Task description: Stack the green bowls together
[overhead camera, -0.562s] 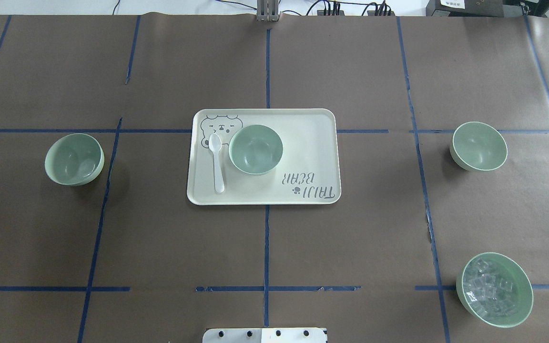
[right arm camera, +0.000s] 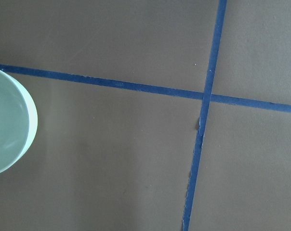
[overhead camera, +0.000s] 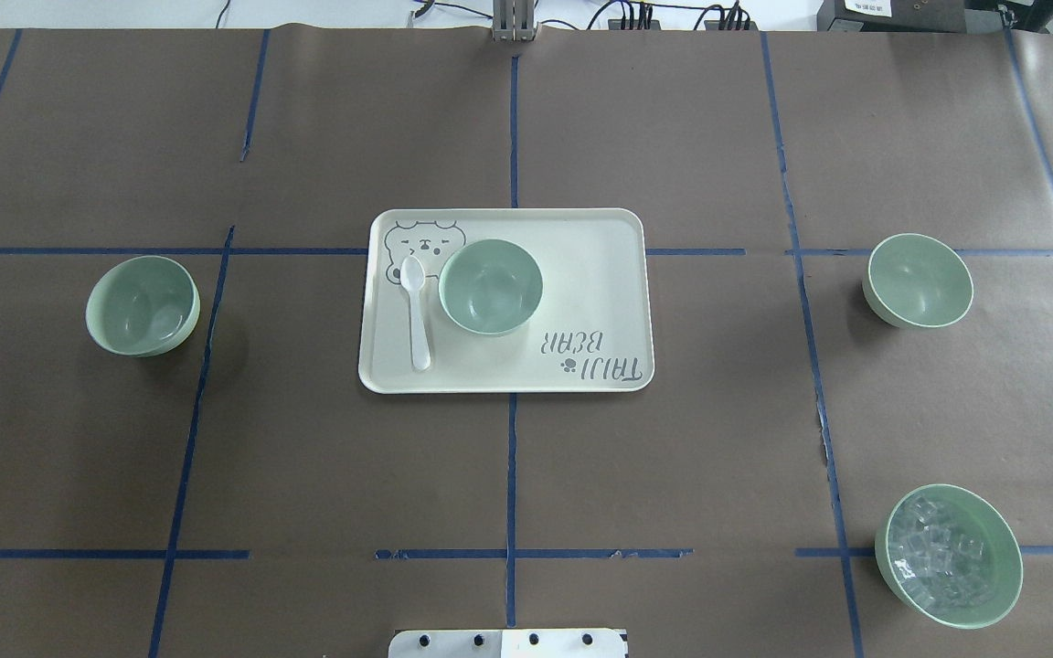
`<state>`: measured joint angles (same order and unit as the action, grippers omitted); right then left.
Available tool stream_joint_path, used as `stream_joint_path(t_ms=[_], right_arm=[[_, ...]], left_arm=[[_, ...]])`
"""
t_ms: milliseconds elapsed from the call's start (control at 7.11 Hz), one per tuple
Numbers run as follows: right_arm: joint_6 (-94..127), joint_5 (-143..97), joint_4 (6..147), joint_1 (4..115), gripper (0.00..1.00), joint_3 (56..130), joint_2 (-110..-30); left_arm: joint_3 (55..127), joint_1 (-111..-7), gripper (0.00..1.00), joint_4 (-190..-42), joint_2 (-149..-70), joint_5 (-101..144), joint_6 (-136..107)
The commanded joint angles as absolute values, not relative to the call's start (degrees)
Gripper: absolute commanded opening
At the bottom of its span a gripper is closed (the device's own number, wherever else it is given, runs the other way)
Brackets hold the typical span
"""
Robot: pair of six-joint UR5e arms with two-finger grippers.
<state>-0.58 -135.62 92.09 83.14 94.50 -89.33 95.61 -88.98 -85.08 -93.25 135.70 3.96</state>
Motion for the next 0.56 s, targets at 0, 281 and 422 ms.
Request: stream_joint_path(t_ms=[0,281,422], right_arm=[[-0.6,-135.7,91.6,83.1,1.00,94.8,-89.4],[-0.5,-135.9,85.9,82.4,1.00,93.5,-90.2],[-0.5,-135.8,85.6,81.7,1.00,93.5,-90.2]], left_arm=[[97.5,-89.1,1.00,-85.2,-92.8,135.9,4.0],[97.0,-89.0,1.00,-85.6,-93.0,138.8,3.6],[97.6,-89.1,1.00,-86.3,-92.7,138.9,4.0]])
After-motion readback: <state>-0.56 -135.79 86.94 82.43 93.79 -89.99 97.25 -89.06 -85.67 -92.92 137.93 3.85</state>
